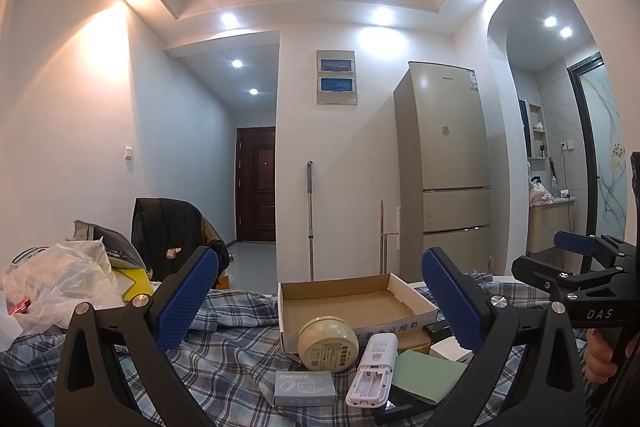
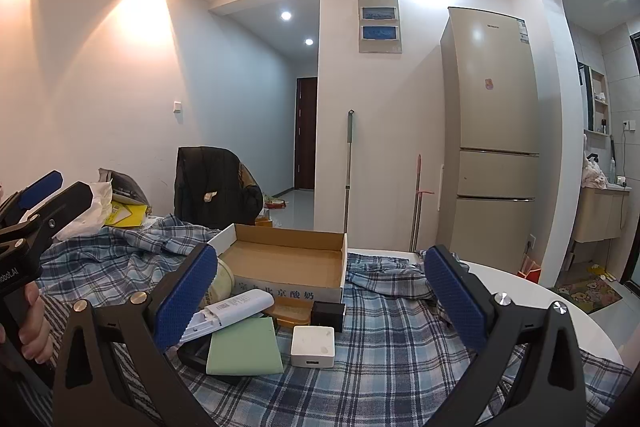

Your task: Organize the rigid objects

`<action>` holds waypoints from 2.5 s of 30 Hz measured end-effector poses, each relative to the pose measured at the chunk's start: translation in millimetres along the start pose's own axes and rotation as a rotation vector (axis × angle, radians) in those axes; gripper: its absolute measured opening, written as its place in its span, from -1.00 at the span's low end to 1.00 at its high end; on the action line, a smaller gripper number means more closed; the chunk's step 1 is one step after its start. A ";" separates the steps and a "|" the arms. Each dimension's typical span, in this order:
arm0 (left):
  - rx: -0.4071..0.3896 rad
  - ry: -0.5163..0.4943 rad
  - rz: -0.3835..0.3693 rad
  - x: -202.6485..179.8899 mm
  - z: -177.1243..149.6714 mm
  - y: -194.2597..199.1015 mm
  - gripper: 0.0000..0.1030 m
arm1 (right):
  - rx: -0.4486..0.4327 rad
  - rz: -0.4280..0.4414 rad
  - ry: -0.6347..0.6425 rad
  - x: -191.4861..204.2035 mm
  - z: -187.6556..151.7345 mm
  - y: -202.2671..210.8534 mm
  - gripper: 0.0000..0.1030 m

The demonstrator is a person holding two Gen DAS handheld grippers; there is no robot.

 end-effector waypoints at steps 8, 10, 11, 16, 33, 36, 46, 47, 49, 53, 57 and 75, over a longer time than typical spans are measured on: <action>0.058 -0.016 0.076 -2.2 4.7 -15.5 1.00 | 0.018 -0.013 -0.001 0.2 0.1 -1.8 1.00; 0.081 0.001 0.050 -2.2 14.2 -16.8 1.00 | 0.036 -0.030 0.008 0.8 2.4 -4.4 1.00; 0.088 0.004 0.055 -2.6 19.7 -17.3 1.00 | 0.049 -0.037 0.012 1.0 3.9 -5.8 1.00; 0.036 0.015 0.071 -4.0 46.9 -17.3 1.00 | 0.084 -0.040 0.022 4.1 21.2 -6.3 1.00; 0.059 0.067 0.016 5.7 31.2 -35.9 1.00 | 0.033 -0.049 -0.039 15.0 52.6 -17.9 1.00; 0.065 0.071 0.012 7.4 23.4 -37.2 1.00 | 0.033 -0.048 -0.057 13.6 44.6 -24.0 1.00; 0.129 0.100 -0.014 10.7 -5.1 -44.7 1.00 | 0.138 0.003 0.040 24.1 1.6 -49.5 1.00; 0.141 0.094 -0.015 9.5 -7.7 -46.6 1.00 | 0.156 0.018 0.038 24.9 -0.1 -52.0 1.00; 0.166 0.077 -0.009 8.1 -14.4 -52.2 1.00 | 0.174 0.037 0.032 24.6 -2.4 -54.2 1.00; 0.191 0.101 -0.003 11.9 -18.5 -57.3 1.00 | 0.209 0.057 0.012 20.6 -4.5 -57.2 1.00; 0.186 0.128 0.015 19.4 -18.9 -56.0 1.00 | 0.246 0.089 0.023 25.6 -8.7 -61.4 1.00; 0.228 0.187 0.097 36.3 -24.7 -61.9 1.00 | 0.639 0.171 0.134 64.4 -52.1 -109.5 0.72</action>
Point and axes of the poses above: each gripper's, at about its wrist camera, not at the fingertips, and y roughly against the way its jaws point, x to its left, z to its top, the point moved 3 cm from there along -y, roughly the way its jaws point, and after that the axes turned 3 degrees about -z, right-handed, at the moved point
